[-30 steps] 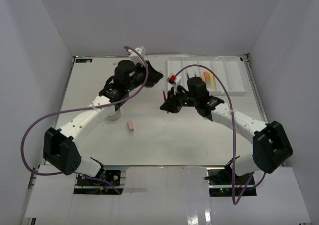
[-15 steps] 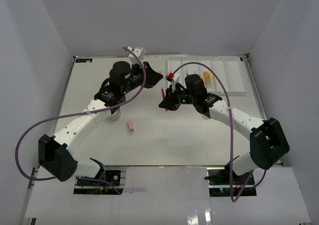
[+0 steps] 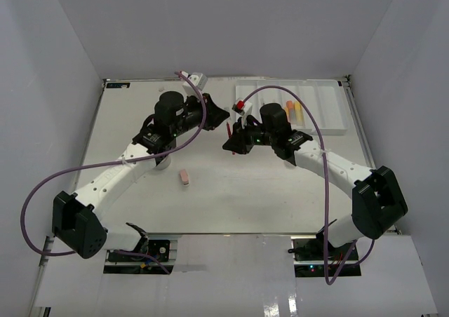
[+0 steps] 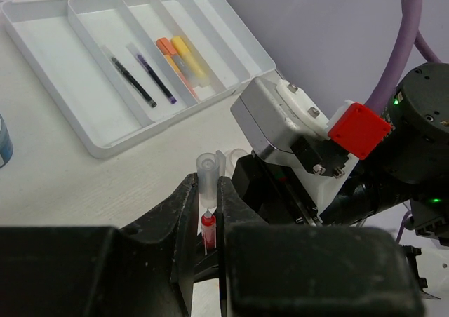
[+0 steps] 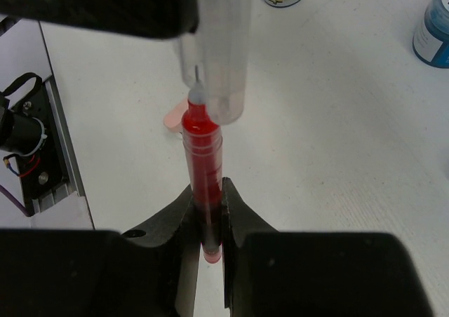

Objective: Sort the stationery into containers
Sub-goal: Close the pen cap on the pen.

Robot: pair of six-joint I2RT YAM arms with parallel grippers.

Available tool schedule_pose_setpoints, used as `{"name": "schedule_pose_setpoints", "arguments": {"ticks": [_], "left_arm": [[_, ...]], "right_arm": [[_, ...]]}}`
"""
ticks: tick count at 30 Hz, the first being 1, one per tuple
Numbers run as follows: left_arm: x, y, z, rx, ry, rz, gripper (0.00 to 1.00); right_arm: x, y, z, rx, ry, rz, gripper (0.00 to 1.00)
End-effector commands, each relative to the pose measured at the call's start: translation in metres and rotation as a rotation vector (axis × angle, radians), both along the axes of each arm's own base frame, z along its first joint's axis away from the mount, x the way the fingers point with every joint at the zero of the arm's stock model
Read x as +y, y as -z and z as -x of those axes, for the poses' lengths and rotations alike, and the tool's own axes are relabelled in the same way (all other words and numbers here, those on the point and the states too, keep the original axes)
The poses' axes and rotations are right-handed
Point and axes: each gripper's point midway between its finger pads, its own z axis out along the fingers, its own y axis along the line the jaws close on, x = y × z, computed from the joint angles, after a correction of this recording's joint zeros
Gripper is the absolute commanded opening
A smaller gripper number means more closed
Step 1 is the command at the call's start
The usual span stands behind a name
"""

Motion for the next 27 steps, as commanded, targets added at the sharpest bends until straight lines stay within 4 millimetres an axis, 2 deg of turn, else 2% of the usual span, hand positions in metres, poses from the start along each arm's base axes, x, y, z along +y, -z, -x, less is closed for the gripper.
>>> {"name": "schedule_pose_setpoints", "arguments": {"ticks": [1, 12, 20, 21, 27], "left_arm": [[0.004, -0.029, 0.015, -0.078, 0.028, 0.038, 0.04], [0.01, -0.029, 0.015, -0.097, 0.002, 0.034, 0.04], [0.01, -0.019, 0.013, -0.076, -0.008, 0.023, 0.04], [0.008, -0.026, 0.012, -0.101, -0.005, 0.04, 0.04], [0.008, -0.025, 0.012, -0.106, 0.002, 0.038, 0.04]], "right_arm": [[0.004, -0.029, -0.008, -0.074, -0.002, -0.043, 0.08], [0.001, -0.03, -0.005, -0.076, 0.003, -0.044, 0.08], [0.002, -0.036, -0.002, -0.078, -0.011, -0.057, 0.08], [0.002, -0.036, -0.002, -0.078, -0.01, -0.059, 0.08], [0.002, -0.037, -0.003, -0.079, -0.007, -0.061, 0.08]]}}
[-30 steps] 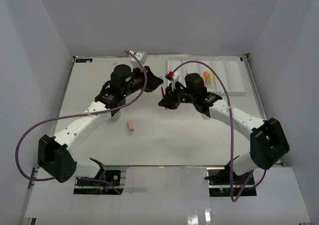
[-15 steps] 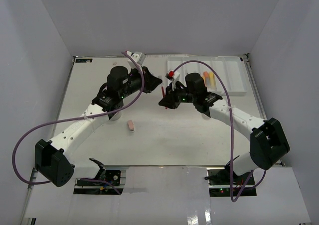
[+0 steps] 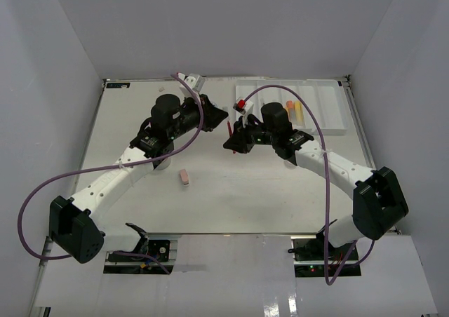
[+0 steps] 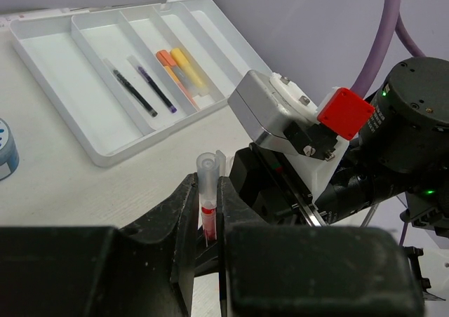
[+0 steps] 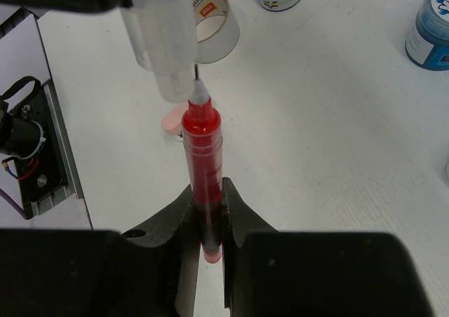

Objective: Sort the stationery into containers
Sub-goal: Close the pen cap on the pen.

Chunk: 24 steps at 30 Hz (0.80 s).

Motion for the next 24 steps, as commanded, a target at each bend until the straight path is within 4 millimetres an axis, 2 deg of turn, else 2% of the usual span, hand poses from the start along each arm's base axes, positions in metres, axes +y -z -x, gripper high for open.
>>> {"name": "schedule_pose_setpoints", "arguments": {"ticks": [1, 19, 24], "left_arm": [[0.001, -0.015, 0.007, -0.053, 0.011, 0.023, 0.04], [-0.002, -0.01, 0.009, -0.055, 0.03, 0.028, 0.04], [-0.001, -0.001, 0.013, -0.048, 0.039, 0.014, 0.04]], "right_arm": [[0.003, -0.034, -0.003, -0.075, -0.013, -0.057, 0.08], [0.003, -0.04, -0.003, -0.079, -0.007, -0.073, 0.08], [0.004, -0.044, -0.003, -0.086, -0.006, -0.082, 0.08]]}}
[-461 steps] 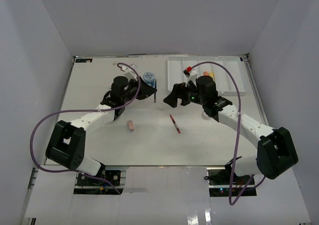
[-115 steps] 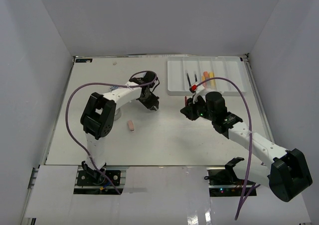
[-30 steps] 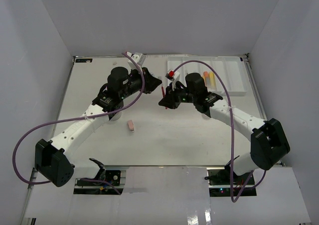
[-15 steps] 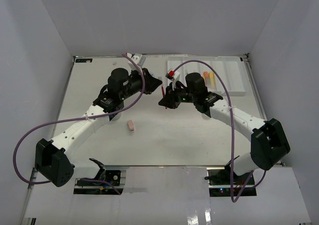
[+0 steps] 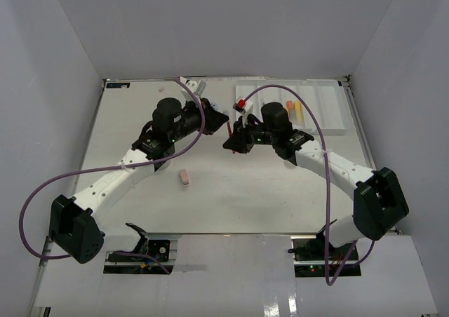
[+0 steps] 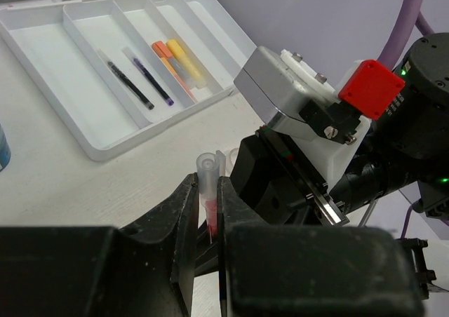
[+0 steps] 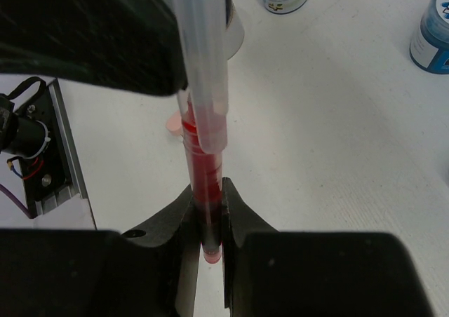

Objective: Sort the stationery into containers
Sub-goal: Close the pen cap on the pen.

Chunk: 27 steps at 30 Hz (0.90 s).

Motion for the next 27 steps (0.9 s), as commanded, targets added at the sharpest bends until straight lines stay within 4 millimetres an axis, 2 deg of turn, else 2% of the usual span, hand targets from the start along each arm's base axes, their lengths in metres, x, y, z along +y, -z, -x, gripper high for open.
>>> {"name": "schedule_pose_setpoints", "arguments": {"ticks": [1, 10, 17, 20, 24, 25, 27], "left_arm": [[0.001, -0.011, 0.012, -0.041, 0.03, 0.014, 0.04], [0.0, -0.005, 0.019, -0.027, 0.057, 0.012, 0.06], [0.009, -0.001, 0.028, -0.022, 0.041, 0.015, 0.08], [0.008, 0.0, 0.032, -0.013, 0.056, 0.02, 0.13], [0.006, -0.002, 0.036, -0.015, 0.078, 0.026, 0.28], [0.006, -0.002, 0.036, -0.016, 0.08, 0.025, 0.39], [0.006, -0.006, 0.038, -0.026, 0.089, 0.029, 0.53]], "right_arm": [[0.003, -0.043, -0.004, -0.087, 0.002, -0.078, 0.08], [0.003, -0.054, -0.004, -0.104, 0.003, -0.105, 0.08], [-0.003, -0.06, -0.004, -0.119, 0.028, -0.124, 0.08], [-0.002, -0.063, -0.003, -0.121, 0.022, -0.136, 0.08], [-0.002, -0.063, -0.002, -0.118, 0.02, -0.14, 0.08], [-0.003, -0.063, -0.001, -0.118, 0.019, -0.139, 0.08], [-0.003, -0.062, 0.0, -0.118, 0.016, -0.139, 0.08]]}}
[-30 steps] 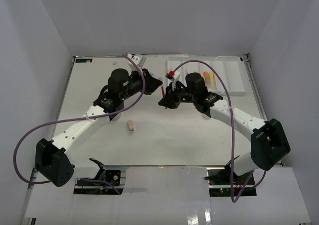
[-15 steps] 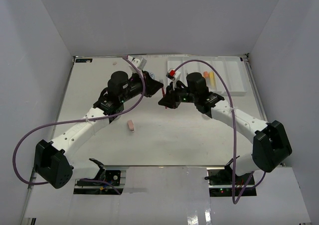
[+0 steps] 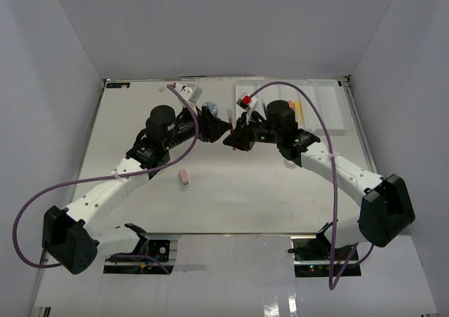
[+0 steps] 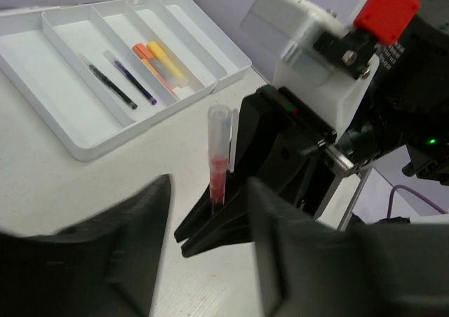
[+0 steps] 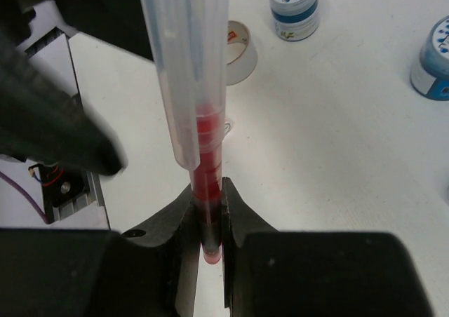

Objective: Sort the stationery into containers
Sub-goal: Close the pen cap on the pen.

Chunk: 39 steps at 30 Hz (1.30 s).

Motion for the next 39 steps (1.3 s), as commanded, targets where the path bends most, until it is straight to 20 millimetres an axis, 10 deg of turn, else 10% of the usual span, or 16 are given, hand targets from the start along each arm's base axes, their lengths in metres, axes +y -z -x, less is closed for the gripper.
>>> {"name": "schedule_pose_setpoints", "arguments": {"ticks": [1, 8, 18, 29, 39], "left_arm": [[0.001, 0.0, 0.013, 0.008, 0.039, -0.008, 0.65], [0.002, -0.017, 0.021, -0.035, 0.068, 0.016, 0.98], [0.006, -0.017, 0.024, -0.112, 0.089, -0.031, 0.96], [0.006, -0.099, 0.007, -0.365, 0.181, 0.009, 0.91], [0.006, -0.106, 0.029, -0.379, 0.44, 0.079, 0.86]], "right_arm": [[-0.004, -0.035, -0.009, -0.087, 0.035, -0.08, 0.08], [-0.007, -0.026, -0.008, -0.081, 0.051, -0.068, 0.08], [-0.015, -0.029, -0.002, -0.098, -0.03, -0.085, 0.08], [-0.024, -0.057, 0.009, -0.175, -0.243, -0.126, 0.08], [-0.024, -0.064, 0.022, -0.189, -0.342, -0.119, 0.08]]}}
